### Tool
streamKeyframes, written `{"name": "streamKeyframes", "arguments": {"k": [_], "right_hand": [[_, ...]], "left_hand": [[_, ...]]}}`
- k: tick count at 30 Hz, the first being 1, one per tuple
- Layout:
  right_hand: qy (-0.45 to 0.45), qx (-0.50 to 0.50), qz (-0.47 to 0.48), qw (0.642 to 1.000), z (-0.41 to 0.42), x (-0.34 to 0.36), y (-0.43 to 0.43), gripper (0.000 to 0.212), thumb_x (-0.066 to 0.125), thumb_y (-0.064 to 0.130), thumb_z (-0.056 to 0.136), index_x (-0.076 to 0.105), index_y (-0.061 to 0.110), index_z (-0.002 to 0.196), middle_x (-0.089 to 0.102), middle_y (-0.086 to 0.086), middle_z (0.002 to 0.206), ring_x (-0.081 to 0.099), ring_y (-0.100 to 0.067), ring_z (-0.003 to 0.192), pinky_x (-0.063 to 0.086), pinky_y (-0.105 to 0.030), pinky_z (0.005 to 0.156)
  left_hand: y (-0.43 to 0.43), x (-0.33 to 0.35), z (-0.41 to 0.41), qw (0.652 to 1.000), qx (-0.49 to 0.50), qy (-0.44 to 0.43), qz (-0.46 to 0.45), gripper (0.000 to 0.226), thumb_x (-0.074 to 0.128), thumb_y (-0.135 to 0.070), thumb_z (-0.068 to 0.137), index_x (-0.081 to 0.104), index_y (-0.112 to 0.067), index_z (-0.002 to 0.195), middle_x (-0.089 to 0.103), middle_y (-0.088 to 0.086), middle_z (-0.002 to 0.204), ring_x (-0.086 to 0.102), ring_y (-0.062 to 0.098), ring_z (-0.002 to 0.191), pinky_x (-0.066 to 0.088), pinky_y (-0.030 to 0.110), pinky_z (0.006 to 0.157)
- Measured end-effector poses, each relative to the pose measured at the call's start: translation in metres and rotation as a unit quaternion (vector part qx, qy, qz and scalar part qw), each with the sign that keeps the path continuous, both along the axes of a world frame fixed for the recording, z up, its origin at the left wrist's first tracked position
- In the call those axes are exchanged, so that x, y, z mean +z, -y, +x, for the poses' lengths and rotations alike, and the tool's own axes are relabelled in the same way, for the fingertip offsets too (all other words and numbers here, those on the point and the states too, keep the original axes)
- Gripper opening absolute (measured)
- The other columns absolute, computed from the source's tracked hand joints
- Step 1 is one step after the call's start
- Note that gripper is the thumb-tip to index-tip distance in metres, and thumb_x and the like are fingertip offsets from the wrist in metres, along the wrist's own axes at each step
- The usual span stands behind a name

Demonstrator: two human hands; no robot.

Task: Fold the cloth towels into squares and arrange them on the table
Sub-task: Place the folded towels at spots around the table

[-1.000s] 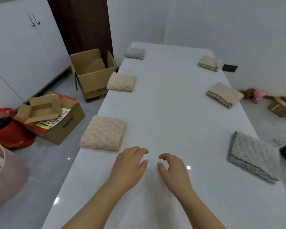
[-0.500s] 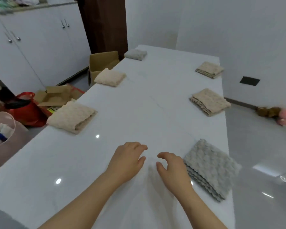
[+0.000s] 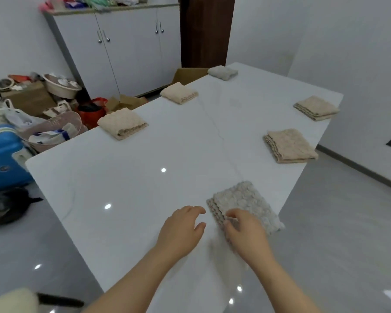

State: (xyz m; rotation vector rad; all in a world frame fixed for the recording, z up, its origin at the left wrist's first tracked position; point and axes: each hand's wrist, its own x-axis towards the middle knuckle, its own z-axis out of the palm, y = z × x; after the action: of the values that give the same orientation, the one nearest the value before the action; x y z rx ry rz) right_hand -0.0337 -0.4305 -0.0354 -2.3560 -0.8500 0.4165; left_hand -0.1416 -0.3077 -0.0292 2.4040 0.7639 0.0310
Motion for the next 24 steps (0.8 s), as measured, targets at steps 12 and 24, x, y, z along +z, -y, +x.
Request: {"name": "streamKeyframes", "arguments": {"k": [12,24], "right_hand": [[-0.023,0.111,-0.053,0.992,0.115,-0.015,0.059,0.052,0.05,0.018,0.085,0.039,0.022,0.136,0.048,-0.003,0.134,0.044,-0.022,0.118,0.035,-0.031,0.1],[-0.108,0.22,-0.002,0.969,0.145,-0.025,0.047,0.049,0.051,0.008,0.089,0.04,0.022,0.135,0.046,0.003,0.107,0.046,-0.008,0.087,0.03,-0.012,0.077]], "left_hand": [[0.099,-0.011,0.067,0.916,0.337,0.06,-0.21,0.055,0.051,-0.03,0.092,0.029,-0.02,0.141,0.049,0.005,0.131,0.05,0.014,0.102,0.04,0.019,0.075],[0.104,-0.026,0.084,0.866,0.453,0.079,-0.194,0.019,0.063,-0.018,0.086,0.046,-0.017,0.093,0.051,-0.004,0.079,0.049,0.011,0.071,0.036,0.015,0.053]]}}
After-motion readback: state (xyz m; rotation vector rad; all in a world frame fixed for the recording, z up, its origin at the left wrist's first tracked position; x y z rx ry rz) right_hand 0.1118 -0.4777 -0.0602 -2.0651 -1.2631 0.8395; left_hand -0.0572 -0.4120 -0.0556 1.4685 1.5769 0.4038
